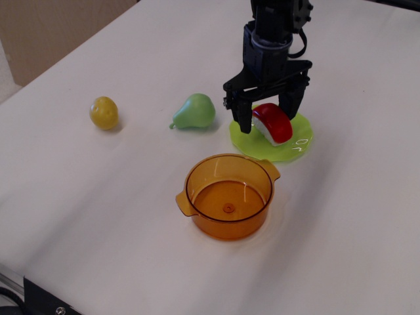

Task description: Take sushi off plate

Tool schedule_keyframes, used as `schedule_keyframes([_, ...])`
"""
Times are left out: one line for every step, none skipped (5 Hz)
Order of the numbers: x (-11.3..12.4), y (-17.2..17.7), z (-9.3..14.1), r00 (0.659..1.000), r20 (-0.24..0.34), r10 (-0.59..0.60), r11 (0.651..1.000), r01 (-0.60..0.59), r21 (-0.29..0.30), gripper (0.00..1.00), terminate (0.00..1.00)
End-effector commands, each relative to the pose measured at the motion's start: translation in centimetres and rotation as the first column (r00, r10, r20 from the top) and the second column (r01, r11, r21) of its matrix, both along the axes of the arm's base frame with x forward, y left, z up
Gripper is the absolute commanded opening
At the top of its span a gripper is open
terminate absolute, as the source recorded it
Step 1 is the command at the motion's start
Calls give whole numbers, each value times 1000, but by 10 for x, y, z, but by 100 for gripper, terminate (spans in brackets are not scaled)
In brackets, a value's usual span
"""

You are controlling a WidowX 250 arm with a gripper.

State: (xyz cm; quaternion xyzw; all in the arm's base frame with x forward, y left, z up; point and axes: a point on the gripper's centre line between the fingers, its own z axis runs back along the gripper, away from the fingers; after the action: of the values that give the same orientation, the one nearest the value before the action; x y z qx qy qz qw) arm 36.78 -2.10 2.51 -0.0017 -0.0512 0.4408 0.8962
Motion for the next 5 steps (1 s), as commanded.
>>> schedule_keyframes([16, 4, 12, 998, 55, 9, 1000, -11, 28, 100, 0])
schedule_keyframes([15, 5, 15, 996, 86, 26, 1000, -27, 12, 0, 0])
schedule_keyframes([14, 9, 21, 995, 102, 15, 1000, -15, 3, 0, 0])
schedule_keyframes([9, 13, 39, 992, 123, 10, 1000, -10, 7, 0, 0])
schedule_keyframes([-2, 22, 66, 982, 188, 4, 1000, -4, -3, 0, 0])
